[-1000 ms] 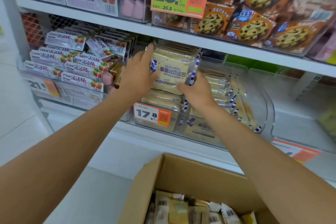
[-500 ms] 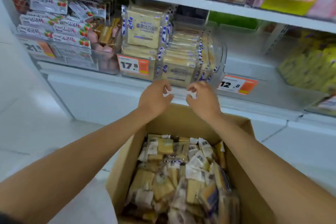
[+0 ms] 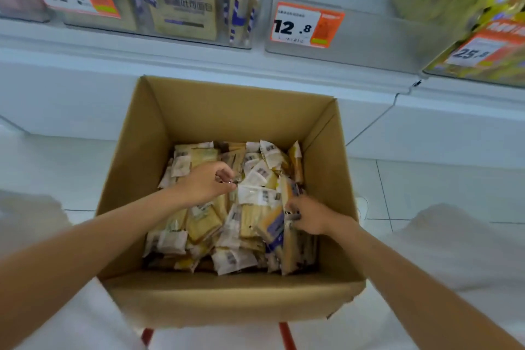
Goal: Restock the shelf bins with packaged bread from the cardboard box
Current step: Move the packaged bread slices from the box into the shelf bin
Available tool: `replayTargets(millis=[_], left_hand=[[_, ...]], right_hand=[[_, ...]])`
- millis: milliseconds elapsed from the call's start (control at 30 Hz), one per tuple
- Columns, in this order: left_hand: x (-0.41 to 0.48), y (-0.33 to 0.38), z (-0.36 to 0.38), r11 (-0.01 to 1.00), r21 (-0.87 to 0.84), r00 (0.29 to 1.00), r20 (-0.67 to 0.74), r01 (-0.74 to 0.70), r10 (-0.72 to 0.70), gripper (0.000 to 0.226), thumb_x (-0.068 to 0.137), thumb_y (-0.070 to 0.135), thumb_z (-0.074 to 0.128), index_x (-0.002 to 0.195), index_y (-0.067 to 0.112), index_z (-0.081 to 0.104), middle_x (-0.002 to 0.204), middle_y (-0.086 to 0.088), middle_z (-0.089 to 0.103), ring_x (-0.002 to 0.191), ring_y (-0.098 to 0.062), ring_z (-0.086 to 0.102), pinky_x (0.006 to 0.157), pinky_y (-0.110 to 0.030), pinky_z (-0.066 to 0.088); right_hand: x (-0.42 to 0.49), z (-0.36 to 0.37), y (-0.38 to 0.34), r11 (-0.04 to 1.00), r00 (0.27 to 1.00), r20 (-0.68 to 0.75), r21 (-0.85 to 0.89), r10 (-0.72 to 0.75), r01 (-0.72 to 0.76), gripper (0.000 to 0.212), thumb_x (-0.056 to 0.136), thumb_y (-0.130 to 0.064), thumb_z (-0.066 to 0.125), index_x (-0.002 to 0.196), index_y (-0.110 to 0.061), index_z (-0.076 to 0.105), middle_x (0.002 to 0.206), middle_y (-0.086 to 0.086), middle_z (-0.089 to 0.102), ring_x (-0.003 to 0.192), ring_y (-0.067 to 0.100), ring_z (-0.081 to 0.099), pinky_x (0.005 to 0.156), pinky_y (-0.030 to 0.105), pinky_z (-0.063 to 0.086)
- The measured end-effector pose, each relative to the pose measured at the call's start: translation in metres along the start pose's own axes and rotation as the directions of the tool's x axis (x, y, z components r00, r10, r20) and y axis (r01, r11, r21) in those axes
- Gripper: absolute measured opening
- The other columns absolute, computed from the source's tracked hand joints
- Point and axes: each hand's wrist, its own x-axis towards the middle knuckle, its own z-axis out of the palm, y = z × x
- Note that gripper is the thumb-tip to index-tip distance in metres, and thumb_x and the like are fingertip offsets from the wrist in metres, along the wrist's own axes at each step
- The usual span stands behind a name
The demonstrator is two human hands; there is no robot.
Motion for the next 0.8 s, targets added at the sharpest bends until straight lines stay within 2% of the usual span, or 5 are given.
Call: replayTargets(millis=[167,267,433,600,800], left_hand=[[0.002,-0.002,0.004,0.995,-0.087,0.999,-0.009,0.050,-0.051,0.033,0.089,0.046,0.066,0.114,0.026,0.060,0.112,0.008,0.059,0.108,-0.012,0.058,0.083,-0.024,0.046],[-0.004,0.004,0.002,0.942,-0.285,0.984,0.057,0.177,-0.168,0.070,0.076,0.062,0.069,0.133,0.026,0.048,0.127,0.008,0.053,0.117,-0.015,0.055,0.095,-0.033,0.048],[-0.006,0.005,-0.004,0.616,-0.729,0.954,0.198,0.298,-0.227,0.054,0.083,0.025,0.075,0.131,0.013,0.056,0.119,-0.004,0.071,0.109,-0.021,0.068,0.095,-0.039,0.055],[-0.004,-0.010,-0.013,0.589,-0.758,0.945,0.107,0.279,-0.310,0.028,0.096,0.022,0.060,0.121,0.011,0.064,0.113,-0.010,0.072,0.105,-0.026,0.069,0.087,-0.046,0.057],[-0.003,-0.027,-0.009,0.579,-0.766,0.917,0.035,0.280,-0.397,0.028,0.098,0.029,0.059,0.123,0.017,0.056,0.108,-0.008,0.069,0.102,-0.030,0.066,0.096,-0.051,0.052]], right_hand=[[0.001,-0.025,-0.015,0.947,0.982,-0.179,0.301,-0.061,0.114,0.027,0.089,-0.027,0.070,0.078,-0.005,0.059,0.073,0.010,0.048,0.069,0.016,0.046,0.066,0.028,0.037],[-0.011,-0.044,-0.032,0.824,0.934,-0.356,0.519,-0.032,0.226,0.029,0.091,-0.033,0.067,0.086,-0.005,0.061,0.081,0.013,0.057,0.069,0.012,0.052,0.060,0.016,0.041],[-0.017,-0.049,-0.042,0.491,0.945,-0.324,0.818,-0.039,0.301,0.027,0.091,-0.037,0.066,0.109,-0.018,0.069,0.112,0.003,0.071,0.108,0.018,0.064,0.100,0.037,0.048],[0.005,-0.025,-0.023,0.822,0.938,-0.318,0.564,0.137,0.072,0.059,0.094,-0.046,0.059,0.145,-0.023,0.042,0.148,0.000,0.045,0.133,0.018,0.044,0.107,0.032,0.038],[0.034,0.018,-0.016,0.814,0.944,-0.247,0.579,0.218,-0.037,0.066,0.092,-0.012,0.063,0.148,-0.025,0.032,0.145,0.002,0.045,0.118,0.020,0.053,0.096,0.040,0.052]])
